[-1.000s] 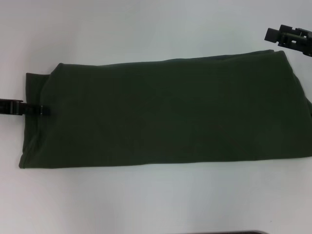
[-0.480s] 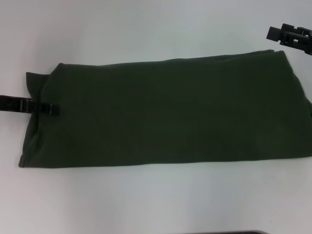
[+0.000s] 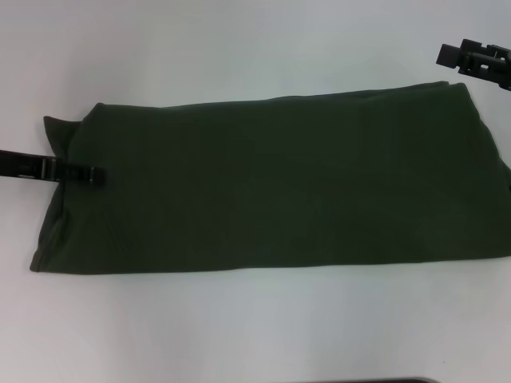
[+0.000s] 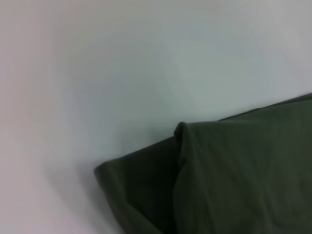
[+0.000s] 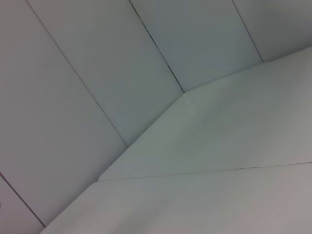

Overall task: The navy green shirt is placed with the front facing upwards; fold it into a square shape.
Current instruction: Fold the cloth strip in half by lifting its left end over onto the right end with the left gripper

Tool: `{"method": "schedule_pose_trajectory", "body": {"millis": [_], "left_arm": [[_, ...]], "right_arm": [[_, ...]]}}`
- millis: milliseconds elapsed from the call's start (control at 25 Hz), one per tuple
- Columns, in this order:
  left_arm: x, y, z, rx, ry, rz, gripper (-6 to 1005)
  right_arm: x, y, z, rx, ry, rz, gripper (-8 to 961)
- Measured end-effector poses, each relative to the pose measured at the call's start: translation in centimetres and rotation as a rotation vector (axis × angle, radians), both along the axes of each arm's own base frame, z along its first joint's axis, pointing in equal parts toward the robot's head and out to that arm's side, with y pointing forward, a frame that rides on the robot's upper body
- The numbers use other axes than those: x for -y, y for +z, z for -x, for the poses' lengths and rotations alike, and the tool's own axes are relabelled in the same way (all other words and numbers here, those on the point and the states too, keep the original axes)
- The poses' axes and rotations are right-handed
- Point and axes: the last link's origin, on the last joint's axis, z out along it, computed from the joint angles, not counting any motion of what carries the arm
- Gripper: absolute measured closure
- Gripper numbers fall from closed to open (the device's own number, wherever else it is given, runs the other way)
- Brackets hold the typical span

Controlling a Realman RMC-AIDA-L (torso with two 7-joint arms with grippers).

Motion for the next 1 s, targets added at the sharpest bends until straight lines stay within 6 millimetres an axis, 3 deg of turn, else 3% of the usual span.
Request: {"method": "schedule_pose_trajectory", "body": {"millis": [640,840,1000], "left_arm": [[0.00,-0.06,-0.20,0.004,-0.004,0.007,183],[0.07,-0.12,-0.23,0.004,0.004,0.011,317],[0.01,-0.05,-0.30,0.005,0.006,0.006,593]], "right_arm": [[-0.13,0.06,0.11,0.001,0.004,-0.001,23],[-0.11,0.12,0.07,-0.001,0.002,-0.003,22],[-0.04,0.22,0.02,-0.006,0.000,-0.009,22]]}}
